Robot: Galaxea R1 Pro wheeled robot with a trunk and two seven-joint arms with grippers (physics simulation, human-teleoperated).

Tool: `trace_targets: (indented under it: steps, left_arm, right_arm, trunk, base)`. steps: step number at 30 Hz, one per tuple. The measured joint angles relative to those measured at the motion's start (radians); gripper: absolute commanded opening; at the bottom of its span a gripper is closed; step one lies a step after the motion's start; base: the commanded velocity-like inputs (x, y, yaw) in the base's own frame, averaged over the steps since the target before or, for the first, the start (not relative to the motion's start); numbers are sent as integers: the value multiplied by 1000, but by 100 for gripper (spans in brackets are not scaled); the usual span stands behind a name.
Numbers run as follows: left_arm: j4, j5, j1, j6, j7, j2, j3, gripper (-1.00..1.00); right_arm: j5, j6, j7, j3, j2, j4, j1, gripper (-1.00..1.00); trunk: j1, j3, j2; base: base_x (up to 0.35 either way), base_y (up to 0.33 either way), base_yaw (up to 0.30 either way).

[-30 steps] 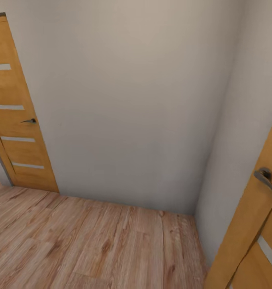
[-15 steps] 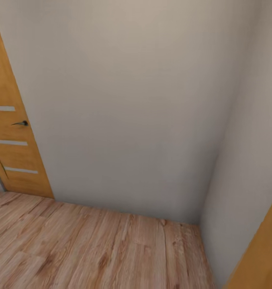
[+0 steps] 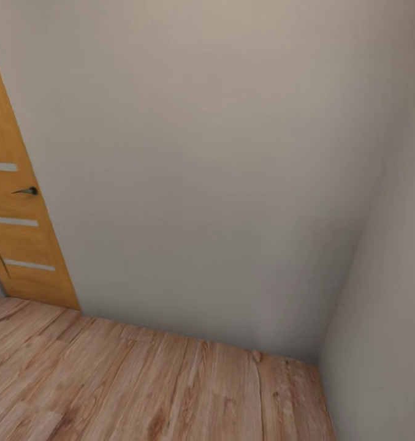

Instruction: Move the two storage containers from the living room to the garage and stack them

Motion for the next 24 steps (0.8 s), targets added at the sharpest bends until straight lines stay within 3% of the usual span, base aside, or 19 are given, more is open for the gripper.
trace_targets:
  steps: [11,24]
  left_arm:
    - [0,0,0,0,0,0,0,100]
    - [0,0,0,0,0,1,0,100]
  right_arm:
    - [-1,0,0,0,2,0,0,100]
    - [-10,0,-10,-4,12,0,0,100]
  trunk:
    - [0,0,0]
    - [0,0,0]
  base:
    - [307,0,268]
    - [198,0,291]
